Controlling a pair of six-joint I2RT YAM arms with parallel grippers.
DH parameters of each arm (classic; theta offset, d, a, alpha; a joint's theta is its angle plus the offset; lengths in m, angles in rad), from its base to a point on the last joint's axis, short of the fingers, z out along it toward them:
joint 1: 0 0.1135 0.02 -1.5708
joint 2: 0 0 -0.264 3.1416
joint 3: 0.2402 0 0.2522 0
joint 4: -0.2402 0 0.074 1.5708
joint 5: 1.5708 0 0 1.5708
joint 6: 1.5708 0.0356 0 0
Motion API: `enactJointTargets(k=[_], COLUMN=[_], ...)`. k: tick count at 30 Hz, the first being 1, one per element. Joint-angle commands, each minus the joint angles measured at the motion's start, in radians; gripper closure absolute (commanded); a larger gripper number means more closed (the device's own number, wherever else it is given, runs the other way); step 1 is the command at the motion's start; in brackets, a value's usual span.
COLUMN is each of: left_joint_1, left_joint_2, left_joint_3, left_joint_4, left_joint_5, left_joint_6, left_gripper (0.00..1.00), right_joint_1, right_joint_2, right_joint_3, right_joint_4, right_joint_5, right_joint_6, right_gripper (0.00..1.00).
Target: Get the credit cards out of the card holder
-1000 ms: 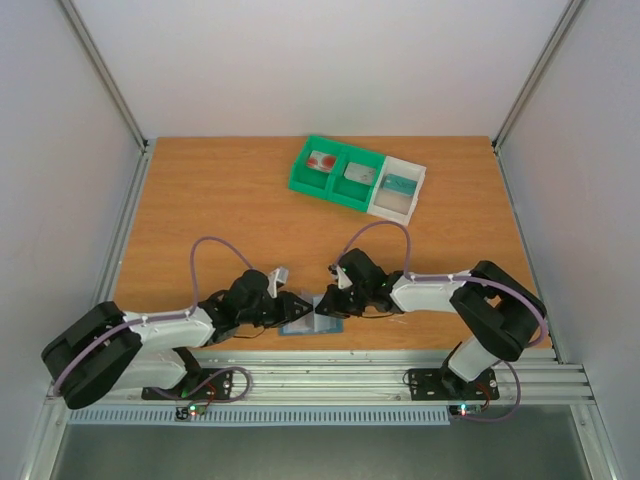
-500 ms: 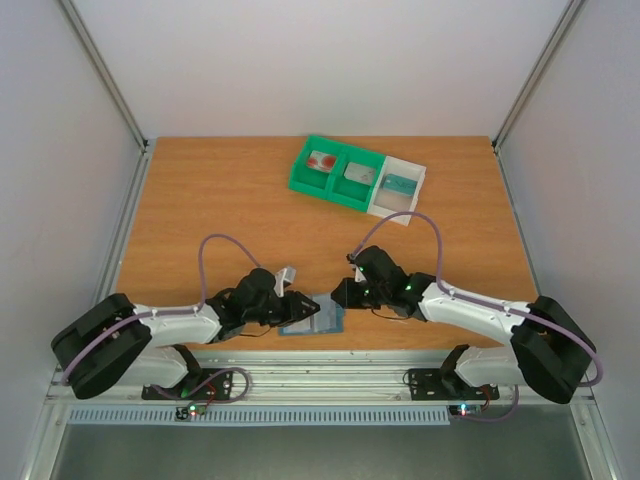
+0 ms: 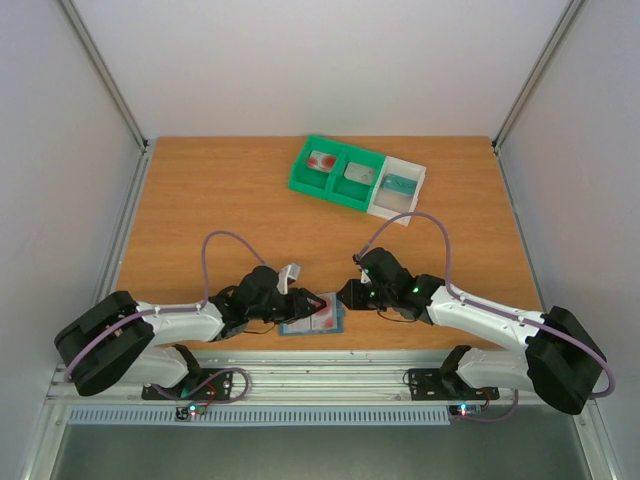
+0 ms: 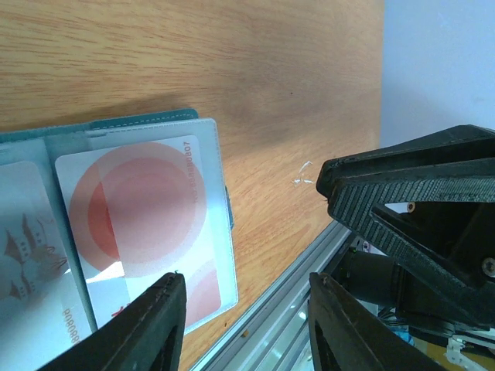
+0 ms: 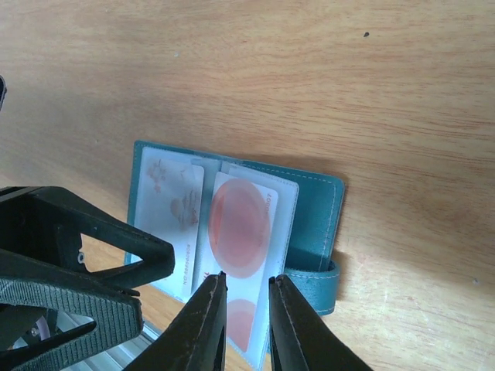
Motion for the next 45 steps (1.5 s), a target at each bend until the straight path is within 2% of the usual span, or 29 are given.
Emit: enactJointTargets(k=[1,10,24,45], left_joint_1=[-0.006,-0.004,0.001,0.002], left_joint_2=[-0.015,-0.082,0.005,0.07], left_joint_3=[0.009,-0.02,-0.037,-0.043], left_joint_4=[0.036,-0.112,-0.041,0.005], left_joint_5=[-0.034,-0.146,-0.133,-0.114], left_joint_6=[0.02,0.055,0.059,0.052], left_gripper=[0.56,0.61,0.65,0.68], right_joint_1=[0.007,0.008,0.013,0.018], right_joint_2=[-0.012,0.073,0.2,0.303], right_joint_3=[0.015,0.024,0.056,0.002], right_joint_4=[-0.003,0.068,0.1,0.11], right_joint_5=[-0.013,-0.102,-0.162,-0.128], right_joint_6=[-0.017,-0.003,-0.005,-0.014], right_gripper=[0.83,0.85,0.88,0.91])
